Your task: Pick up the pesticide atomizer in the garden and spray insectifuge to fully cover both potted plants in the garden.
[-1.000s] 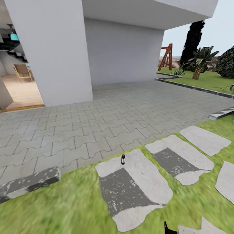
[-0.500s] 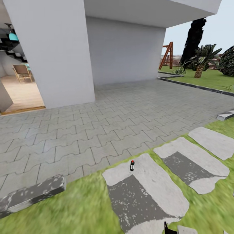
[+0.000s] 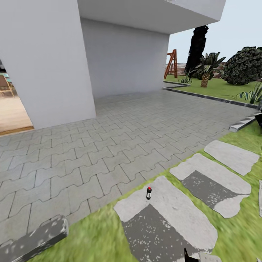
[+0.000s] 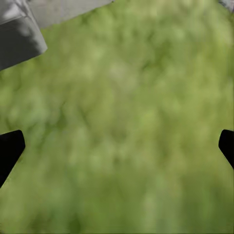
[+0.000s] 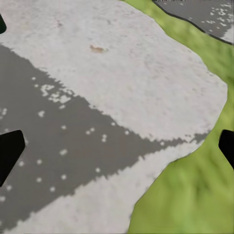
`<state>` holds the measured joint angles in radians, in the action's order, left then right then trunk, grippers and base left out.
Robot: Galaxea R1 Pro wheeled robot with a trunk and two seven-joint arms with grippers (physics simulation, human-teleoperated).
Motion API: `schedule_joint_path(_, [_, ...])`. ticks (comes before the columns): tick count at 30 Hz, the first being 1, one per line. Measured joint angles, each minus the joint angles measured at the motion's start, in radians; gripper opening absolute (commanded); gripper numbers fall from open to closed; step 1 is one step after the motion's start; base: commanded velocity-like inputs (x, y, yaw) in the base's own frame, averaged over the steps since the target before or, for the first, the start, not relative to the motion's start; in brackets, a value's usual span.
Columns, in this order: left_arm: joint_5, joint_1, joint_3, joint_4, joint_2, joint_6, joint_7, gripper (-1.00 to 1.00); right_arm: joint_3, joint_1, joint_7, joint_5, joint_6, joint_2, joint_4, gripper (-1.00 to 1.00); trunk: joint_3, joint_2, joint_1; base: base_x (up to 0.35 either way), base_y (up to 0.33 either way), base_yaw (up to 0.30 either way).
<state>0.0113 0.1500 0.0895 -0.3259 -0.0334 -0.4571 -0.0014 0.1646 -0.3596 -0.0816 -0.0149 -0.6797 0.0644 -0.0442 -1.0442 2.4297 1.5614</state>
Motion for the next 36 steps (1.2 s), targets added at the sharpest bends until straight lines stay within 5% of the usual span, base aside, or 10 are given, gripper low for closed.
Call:
schedule_joint_path(11, [0.0, 0.0, 0.0, 0.0, 0.001, 0.0, 0.0, 1.0, 0.0, 0.0, 0.0, 0.0, -0.001, 0.0, 0.0, 1.0, 0.009, 0.0, 0.0, 0.213, 0.243, -0.265])
schedule_joint_path(36, [0.0, 0.0, 0.0, 0.0, 0.001, 0.0, -0.001, 1.0, 0.0, 0.0, 0.0, 0.0, 0.0, -0.001, 0.0, 1.0, 0.015, 0.0, 0.0, 0.006, 0.007, -0.292])
